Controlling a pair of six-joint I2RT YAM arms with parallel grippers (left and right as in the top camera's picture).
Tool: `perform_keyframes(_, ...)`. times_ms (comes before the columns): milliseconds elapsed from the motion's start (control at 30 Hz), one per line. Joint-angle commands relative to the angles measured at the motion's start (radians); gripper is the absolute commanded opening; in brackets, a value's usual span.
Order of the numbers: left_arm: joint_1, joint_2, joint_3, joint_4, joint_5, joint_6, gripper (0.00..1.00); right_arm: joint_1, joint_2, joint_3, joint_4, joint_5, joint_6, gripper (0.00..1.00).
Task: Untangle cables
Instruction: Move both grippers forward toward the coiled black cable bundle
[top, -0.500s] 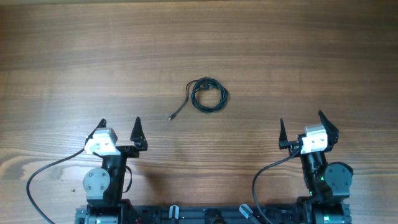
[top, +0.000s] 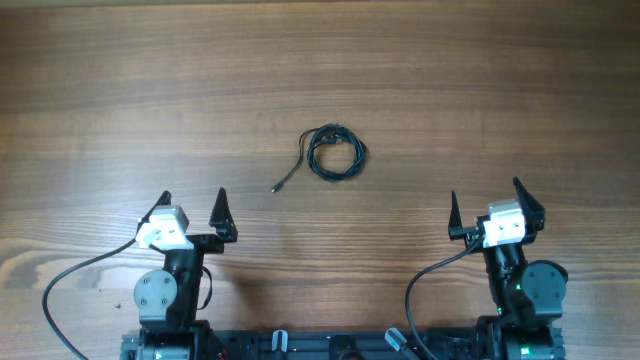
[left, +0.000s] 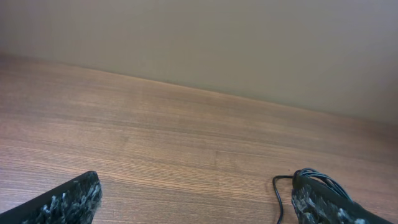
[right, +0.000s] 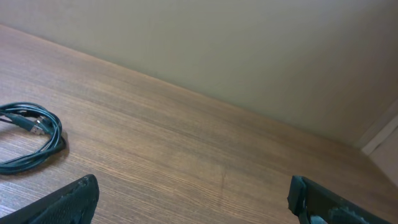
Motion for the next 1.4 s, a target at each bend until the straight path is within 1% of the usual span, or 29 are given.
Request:
perform_keyframes(0, -0.004, -0.005, -0.004, -0.004, -0.011, 0.023, 1.00, 0.004, -0.003, -0.004, 0.003, 0.018, -0.019, 1.00)
perform_keyframes(100, -0.005, -0.005, -0.004, -0.004, -0.010, 0.023, 1.00, 0.004, -0.003, -0.004, 0.007, 0.018, -0.029, 1.00)
perform_keyframes(167, -0.005, -0.005, -0.004, -0.004, -0.008, 0.019, 1.00, 0.004, -0.003, -0.004, 0.005, 0.017, -0.082, 1.00)
perform_keyframes(267, -0.005, -0.005, -0.004, -0.004, 0.002, 0.019, 1.00, 0.004, -0.003, -0.004, 0.003, 0.018, -0.085, 1.00)
perform_keyframes(333, -0.005, -0.005, -0.004, 0.020, 0.006, 0.018, 1.00, 0.004, -0.003, -0.004, 0.024, 0.012, -0.158, 1.00)
perform_keyframes(367, -0.005, -0.005, -0.004, 0.037, 0.055, 0.005, 1.00, 0.004, -0.003, -0.004, 0.044, -0.025, -0.141, 1.00)
perform_keyframes(400, -0.005, -0.005, -0.004, 0.054, 0.134, -0.011, 1.00, 0.004, -0.004, -0.004, 0.084, -0.147, -0.122, 1.00)
perform_keyframes(433, -0.005, -0.005, -0.003, 0.047, 0.156, -0.013, 1.00, 0.004, -0.003, -0.003, 0.105, -0.210, -0.121, 1.00)
perform_keyframes(467, -0.005, -0.004, 0.008, 0.024, 0.184, -0.065, 1.00, 0.004, -0.003, -0.002, 0.146, -0.312, -0.097, 1.00)
perform_keyframes(500, -0.005, 0.015, 0.064, -0.039, 0.202, -0.151, 1.00, 0.004, -0.003, 0.019, 0.167, -0.329, 0.031, 1.00)
perform_keyframes(567, -0.005, 0.069, 0.165, -0.107, 0.212, -0.142, 1.00, 0.004, 0.014, 0.067, 0.157, -0.376, 0.149, 1.00)
perform_keyframes(600, -0.005, 0.141, 0.264, -0.147, 0.211, -0.134, 1.00, 0.004, 0.043, 0.100, 0.151, -0.439, 0.166, 1.00)
perform_keyframes(633, -0.005, 0.208, 0.344, -0.175, 0.212, -0.134, 1.00, 0.004, 0.079, 0.140, 0.124, -0.470, 0.191, 1.00)
perform_keyframes(667, -0.005, 0.325, 0.476, -0.234, 0.213, -0.135, 1.00, 0.004, 0.134, 0.200, 0.081, -0.499, 0.221, 1.00)
perform_keyframes(733, -0.005, 0.460, 0.630, -0.333, 0.235, -0.135, 1.00, 0.004, 0.247, 0.317, -0.003, -0.545, 0.231, 1.00)
perform_keyframes(767, -0.005, 0.598, 0.789, -0.461, 0.269, -0.139, 1.00, 0.004, 0.341, 0.420, -0.109, -0.575, 0.243, 1.00)
perform_keyframes(833, -0.005, 0.776, 0.974, -0.648, 0.314, -0.138, 1.00, 0.004, 0.506, 0.601, -0.346, -0.616, 0.241, 1.00)
perform_keyframes(867, -0.005, 0.824, 1.007, -0.685, 0.327, -0.145, 1.00, 0.004, 0.553, 0.643, -0.405, -0.607, 0.252, 1.00)
perform_keyframes(900, -0.005, 0.869, 1.019, -0.721, 0.391, -0.146, 1.00, 0.004, 0.602, 0.666, -0.405, -0.666, 0.314, 1.00)
perform_keyframes(967, -0.005, 0.928, 1.019, -0.749, 0.469, -0.145, 1.00, 0.005, 0.661, 0.666, -0.357, -0.766, 0.340, 1.00)
perform_keyframes(1000, -0.005, 0.962, 1.019, -0.756, 0.479, -0.146, 1.00, 0.008, 0.710, 0.669, -0.358, -0.763, 0.381, 0.99)
perform_keyframes(1067, -0.007, 1.058, 1.045, -0.779, 0.506, -0.139, 1.00, 0.046, 0.842, 0.701, -0.388, -0.757, 0.379, 1.00)
perform_keyframes(1100, -0.016, 1.106, 1.080, -0.802, 0.505, -0.126, 1.00, 0.081, 0.923, 0.744, -0.424, -0.727, 0.379, 1.00)
perform_keyframes(1167, -0.047, 1.204, 1.197, -0.880, 0.467, -0.108, 1.00, 0.182, 1.098, 0.906, -0.577, -0.586, 0.342, 1.00)
perform_keyframes(1233, -0.085, 1.294, 1.337, -0.967, 0.365, -0.108, 1.00, 0.290, 1.261, 1.114, -0.753, -0.418, 0.283, 1.00)
perform_keyframes(1267, -0.101, 1.326, 1.393, -0.989, 0.327, -0.108, 1.00, 0.339, 1.343, 1.225, -0.811, -0.401, 0.243, 1.00)
perform_keyframes(1300, -0.105, 1.329, 1.401, -0.978, 0.331, -0.108, 1.00, 0.361, 1.400, 1.302, -0.821, -0.406, 0.252, 1.00)
perform_keyframes(1333, -0.105, 1.328, 1.401, -0.981, 0.330, -0.108, 1.00, 0.370, 1.434, 1.327, -0.776, -0.417, 0.269, 1.00)
perform_keyframes(1367, -0.105, 1.331, 1.400, -0.980, 0.322, -0.108, 1.00, 0.373, 1.464, 1.322, -0.705, -0.423, 0.329, 1.00)
